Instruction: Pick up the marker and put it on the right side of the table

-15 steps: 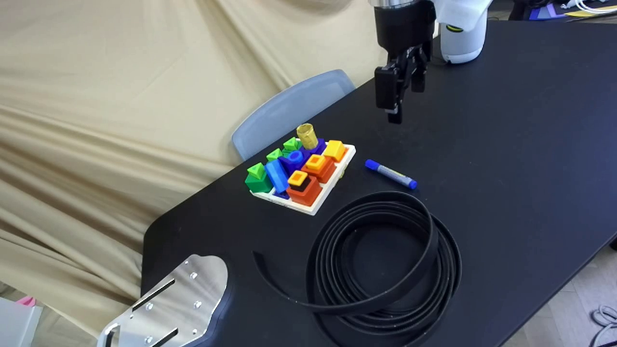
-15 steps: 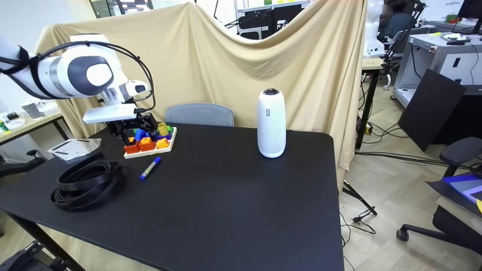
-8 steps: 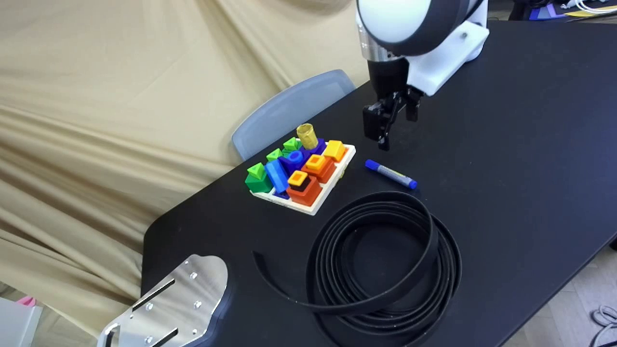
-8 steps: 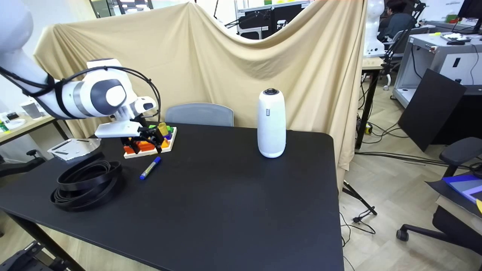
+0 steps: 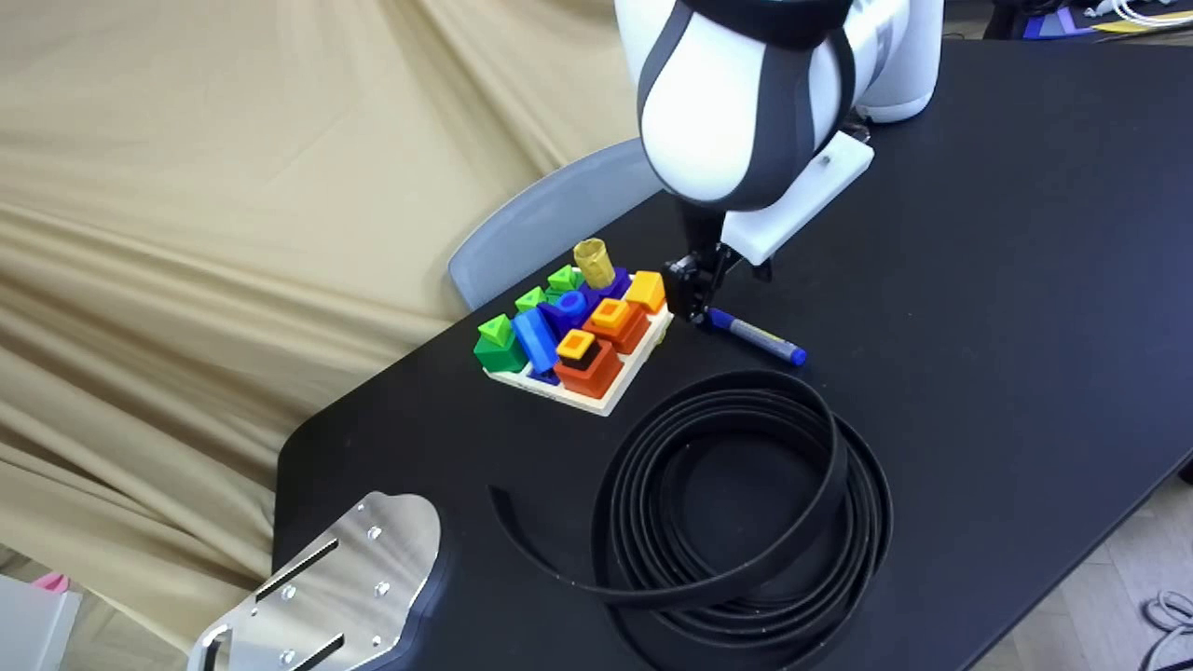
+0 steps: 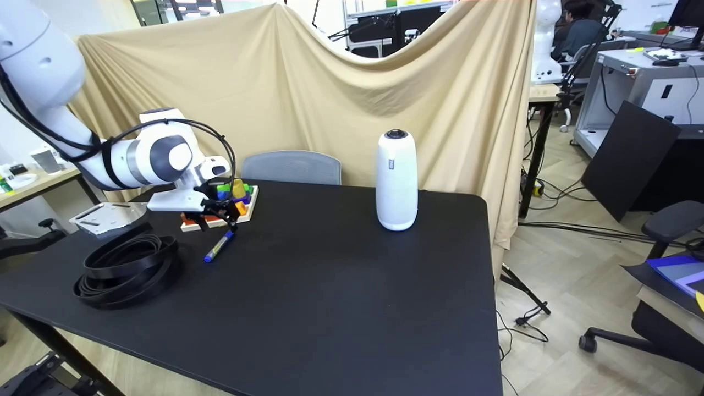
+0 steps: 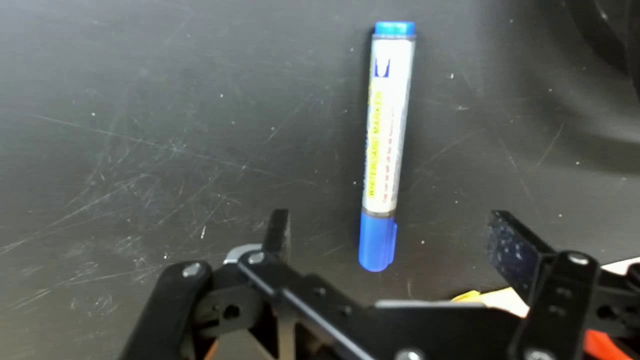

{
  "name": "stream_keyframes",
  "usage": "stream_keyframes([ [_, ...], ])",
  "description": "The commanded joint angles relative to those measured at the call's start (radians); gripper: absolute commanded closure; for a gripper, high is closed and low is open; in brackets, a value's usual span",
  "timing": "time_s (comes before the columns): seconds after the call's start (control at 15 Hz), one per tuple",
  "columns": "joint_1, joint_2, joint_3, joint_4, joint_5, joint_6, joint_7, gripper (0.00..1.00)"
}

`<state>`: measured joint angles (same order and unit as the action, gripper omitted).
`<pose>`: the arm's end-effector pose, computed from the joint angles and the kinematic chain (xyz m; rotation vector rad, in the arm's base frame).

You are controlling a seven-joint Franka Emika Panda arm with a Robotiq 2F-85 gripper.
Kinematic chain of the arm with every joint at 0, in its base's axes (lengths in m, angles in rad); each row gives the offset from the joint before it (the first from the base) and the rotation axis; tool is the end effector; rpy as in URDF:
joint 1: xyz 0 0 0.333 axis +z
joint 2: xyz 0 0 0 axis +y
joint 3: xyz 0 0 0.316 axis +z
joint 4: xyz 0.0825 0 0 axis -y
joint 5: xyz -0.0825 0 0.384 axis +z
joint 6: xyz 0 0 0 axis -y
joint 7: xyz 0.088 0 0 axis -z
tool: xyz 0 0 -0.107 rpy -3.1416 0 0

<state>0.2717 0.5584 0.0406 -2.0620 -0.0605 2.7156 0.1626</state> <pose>0.5684 0.1857 0.1675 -3.1067 -0.3061 -0.1482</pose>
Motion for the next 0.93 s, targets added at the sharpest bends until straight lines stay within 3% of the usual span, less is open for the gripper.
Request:
stream_keyframes([
  [0.0, 0.026, 0.054, -0.022, 0.074, -0.007, -0.033, 0.062, 0.00],
  [0.27, 0.024, 0.091, -0.018, 0.105, 0.003, -0.045, 0.057, 0.01],
  [0.33, 0.022, 0.097, -0.015, 0.110, 0.003, -0.047, 0.053, 0.26],
  [0.47, 0.020, 0.104, -0.011, 0.118, 0.007, -0.045, 0.051, 0.32],
  [0.87, 0.015, 0.100, -0.003, 0.120, 0.015, -0.041, 0.044, 0.74],
])
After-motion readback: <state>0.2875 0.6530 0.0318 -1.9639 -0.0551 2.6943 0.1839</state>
